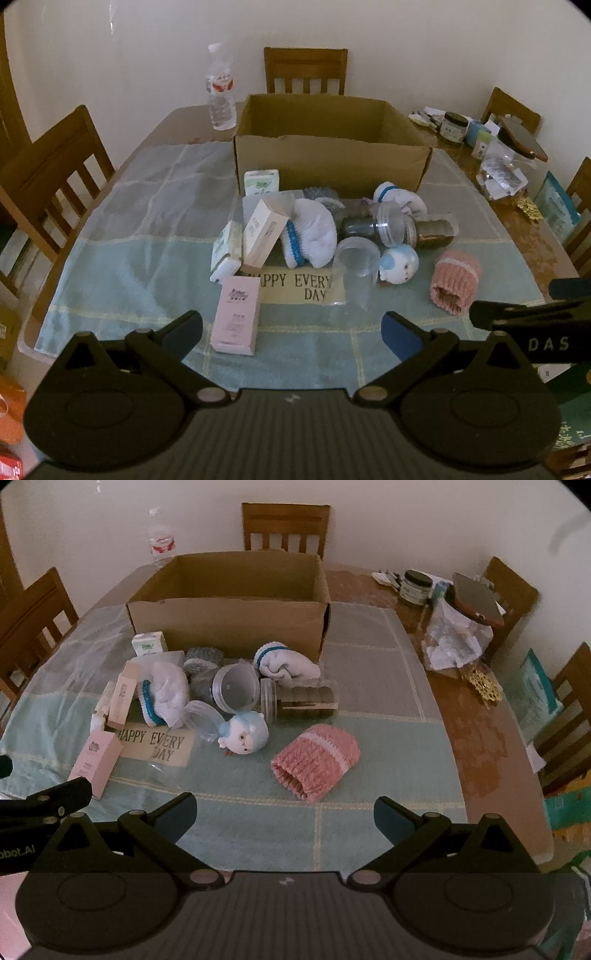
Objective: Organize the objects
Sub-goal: 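Reach both tools toward the pile of items on the towel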
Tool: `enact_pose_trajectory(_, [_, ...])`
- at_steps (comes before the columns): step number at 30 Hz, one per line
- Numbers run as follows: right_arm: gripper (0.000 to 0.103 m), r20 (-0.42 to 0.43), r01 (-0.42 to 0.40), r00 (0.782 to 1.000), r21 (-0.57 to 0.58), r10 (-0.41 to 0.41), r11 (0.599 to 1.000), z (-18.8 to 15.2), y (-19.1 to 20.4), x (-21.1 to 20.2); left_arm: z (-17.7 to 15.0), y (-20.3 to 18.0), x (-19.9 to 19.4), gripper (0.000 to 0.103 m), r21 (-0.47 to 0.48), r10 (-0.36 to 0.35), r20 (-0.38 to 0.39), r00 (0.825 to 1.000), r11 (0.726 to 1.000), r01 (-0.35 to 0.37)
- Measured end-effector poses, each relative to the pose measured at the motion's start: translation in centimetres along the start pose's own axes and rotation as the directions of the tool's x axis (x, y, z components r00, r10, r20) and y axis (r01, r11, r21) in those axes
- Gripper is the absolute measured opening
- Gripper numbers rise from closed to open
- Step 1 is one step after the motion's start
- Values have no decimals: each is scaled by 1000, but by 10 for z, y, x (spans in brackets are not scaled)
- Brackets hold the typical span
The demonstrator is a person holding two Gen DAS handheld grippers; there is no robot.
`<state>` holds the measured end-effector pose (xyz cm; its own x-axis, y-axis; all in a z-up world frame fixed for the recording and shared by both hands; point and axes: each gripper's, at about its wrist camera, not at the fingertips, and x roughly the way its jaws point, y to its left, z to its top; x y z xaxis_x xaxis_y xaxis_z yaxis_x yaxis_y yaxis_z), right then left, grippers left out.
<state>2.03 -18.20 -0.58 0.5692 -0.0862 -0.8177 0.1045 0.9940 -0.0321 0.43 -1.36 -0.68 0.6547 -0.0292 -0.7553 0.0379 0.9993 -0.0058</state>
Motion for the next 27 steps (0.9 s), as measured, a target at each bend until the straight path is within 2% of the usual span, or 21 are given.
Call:
enact_pose_trajectory(3, [103, 1, -16, 1000, -15, 16, 1000, -1, -4, 6, -5, -2, 7, 102, 7, 6, 3, 1000, 1000, -7])
enact_pose_trajectory(11, [103, -14, -32, 999, -56, 31, 998, -7, -19, 36, -17, 0, 32, 102, -31, 41, -48, 998, 999, -42])
enact_pose_trajectory(19, [103, -26, -41, 999, -124, 38, 991, -10, -43, 73, -26, 11, 63, 102, -87, 127, -109, 986, 987, -137])
enact_pose_trajectory(27, [103, -63, -140, 990, -210, 130, 968, 0, -64, 109, -28, 17, 91, 102, -116, 228, -131, 965, 963, -243])
